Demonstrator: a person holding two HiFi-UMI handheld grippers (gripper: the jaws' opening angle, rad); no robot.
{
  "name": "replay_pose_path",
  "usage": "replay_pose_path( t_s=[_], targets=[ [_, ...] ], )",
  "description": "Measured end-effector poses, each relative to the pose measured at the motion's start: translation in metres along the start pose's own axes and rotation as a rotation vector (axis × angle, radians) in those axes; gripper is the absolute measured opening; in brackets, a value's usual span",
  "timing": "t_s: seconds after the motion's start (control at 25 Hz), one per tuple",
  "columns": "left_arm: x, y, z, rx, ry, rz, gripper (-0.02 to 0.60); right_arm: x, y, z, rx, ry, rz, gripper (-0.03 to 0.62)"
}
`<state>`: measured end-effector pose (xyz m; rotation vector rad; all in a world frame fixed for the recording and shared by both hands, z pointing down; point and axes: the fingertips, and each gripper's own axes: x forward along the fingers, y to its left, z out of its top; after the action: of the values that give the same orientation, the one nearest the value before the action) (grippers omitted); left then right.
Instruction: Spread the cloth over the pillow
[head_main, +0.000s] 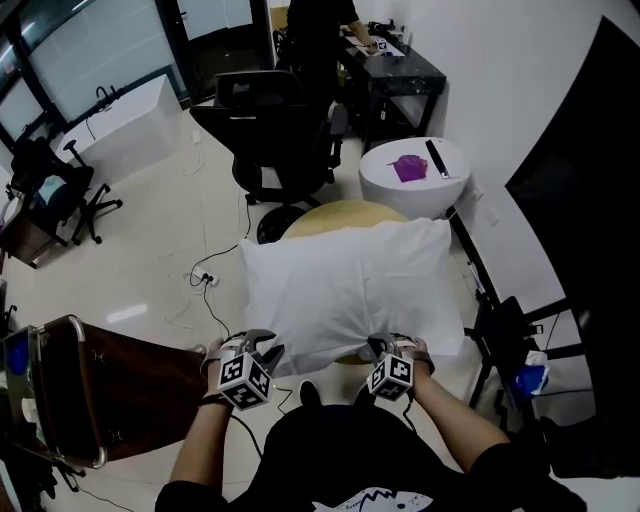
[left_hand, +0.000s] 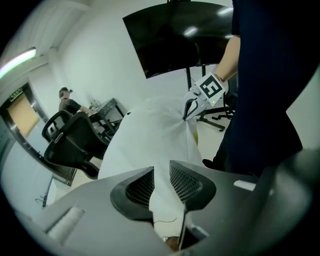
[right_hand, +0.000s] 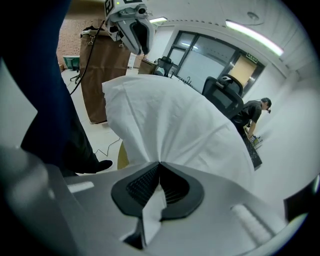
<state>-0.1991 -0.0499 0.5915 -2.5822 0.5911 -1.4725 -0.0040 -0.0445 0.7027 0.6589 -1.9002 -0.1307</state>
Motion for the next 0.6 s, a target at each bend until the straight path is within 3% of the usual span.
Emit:
replay_pose_path(
  t_s=[0.12, 0.28, 0.44, 0.6],
  targets=[
    [0.036, -0.023, 0.016, 0.036, 0.009, -0.078, 0.087, 0.000, -0.004, 0.003, -0.008, -0.022, -0.015, 0.011],
    [0.075, -0.046, 0.002, 0.073, 0.091, -0.150, 0.087, -0.004, -0.011, 0.010, 0.017, -0.061, -0.016, 0.012],
    [0.086, -0.046, -0.009, 0.065, 0.118, -0.145, 0.112, -0.018, -0.016, 0.018, 0.031, -0.114, -0.020, 0.017],
    [0.085, -0.039, -0.008, 0.055, 0.129, -0.145, 0.112, -0.049, -0.038, 0.020, 0.088, -0.193, -0.076, 0.037]
  ],
)
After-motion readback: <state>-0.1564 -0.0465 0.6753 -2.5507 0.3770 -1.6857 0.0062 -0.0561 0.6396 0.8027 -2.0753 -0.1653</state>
